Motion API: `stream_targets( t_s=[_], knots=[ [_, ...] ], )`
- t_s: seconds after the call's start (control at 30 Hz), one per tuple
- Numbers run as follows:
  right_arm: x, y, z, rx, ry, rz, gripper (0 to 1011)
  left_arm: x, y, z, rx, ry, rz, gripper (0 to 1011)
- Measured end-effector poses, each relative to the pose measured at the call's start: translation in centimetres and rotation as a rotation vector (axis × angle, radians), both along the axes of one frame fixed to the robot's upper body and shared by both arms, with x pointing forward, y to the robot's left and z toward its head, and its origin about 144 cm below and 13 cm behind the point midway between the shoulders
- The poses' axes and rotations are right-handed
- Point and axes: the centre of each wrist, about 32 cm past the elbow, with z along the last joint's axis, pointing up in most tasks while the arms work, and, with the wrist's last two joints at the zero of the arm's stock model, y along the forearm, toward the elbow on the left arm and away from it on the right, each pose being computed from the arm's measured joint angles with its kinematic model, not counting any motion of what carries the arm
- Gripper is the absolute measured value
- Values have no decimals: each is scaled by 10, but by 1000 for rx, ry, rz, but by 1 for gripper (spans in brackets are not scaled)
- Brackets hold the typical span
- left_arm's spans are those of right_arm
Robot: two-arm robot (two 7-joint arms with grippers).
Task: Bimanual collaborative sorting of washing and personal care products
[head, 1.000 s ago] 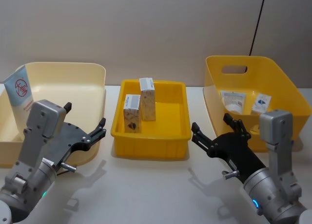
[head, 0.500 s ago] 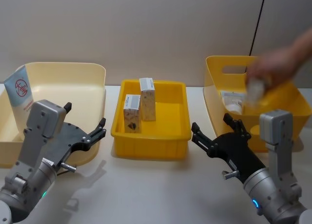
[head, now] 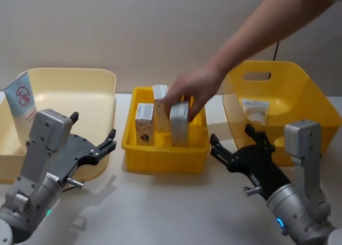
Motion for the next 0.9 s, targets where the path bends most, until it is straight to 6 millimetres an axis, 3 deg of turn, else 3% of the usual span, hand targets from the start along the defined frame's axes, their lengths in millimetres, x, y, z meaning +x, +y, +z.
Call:
stream_targets(
  t_s=[0.9],
  knots=[
    [0,0,0,0,0,0,1001,0,0,0,0,0,0,1002]
  ],
)
